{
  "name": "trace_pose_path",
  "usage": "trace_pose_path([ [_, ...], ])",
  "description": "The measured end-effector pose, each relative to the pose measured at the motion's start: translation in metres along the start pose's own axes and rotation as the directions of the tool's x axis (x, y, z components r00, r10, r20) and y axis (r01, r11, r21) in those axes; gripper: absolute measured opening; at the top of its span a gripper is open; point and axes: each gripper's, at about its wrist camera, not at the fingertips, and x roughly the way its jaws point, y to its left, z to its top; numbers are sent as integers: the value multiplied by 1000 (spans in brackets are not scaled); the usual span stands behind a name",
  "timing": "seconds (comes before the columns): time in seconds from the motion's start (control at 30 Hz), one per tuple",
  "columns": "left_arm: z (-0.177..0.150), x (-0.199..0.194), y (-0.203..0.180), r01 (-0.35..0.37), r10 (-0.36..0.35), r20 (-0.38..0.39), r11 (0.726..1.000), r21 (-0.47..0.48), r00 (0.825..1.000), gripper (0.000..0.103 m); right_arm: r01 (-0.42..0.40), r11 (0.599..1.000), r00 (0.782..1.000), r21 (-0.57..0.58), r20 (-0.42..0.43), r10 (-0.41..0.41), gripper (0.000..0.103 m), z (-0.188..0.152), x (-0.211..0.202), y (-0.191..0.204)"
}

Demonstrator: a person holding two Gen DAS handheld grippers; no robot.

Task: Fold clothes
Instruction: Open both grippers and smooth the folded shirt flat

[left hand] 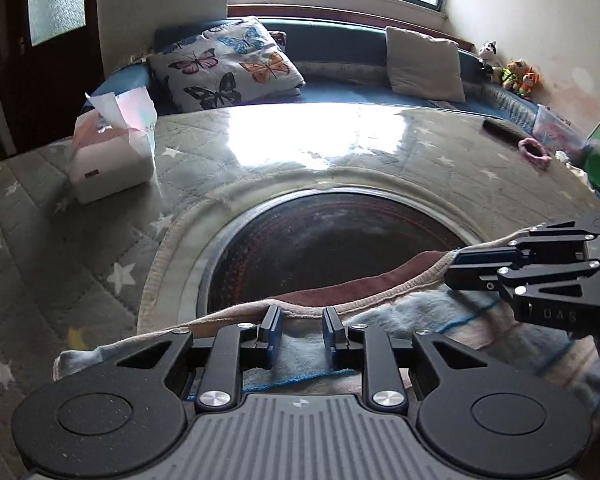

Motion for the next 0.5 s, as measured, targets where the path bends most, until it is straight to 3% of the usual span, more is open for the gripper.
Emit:
trace_pose_path([
  [0.13,-1,5,0,7,-7,-9,1000,-6,1000,25,16,1000,1000,9,4,-16,16,-1,8,-1],
  [0.5,-2,7,-4,5,-5,-8,1000,15,1000,25,-50,996,998,-74,20,52,17,4,7,27],
])
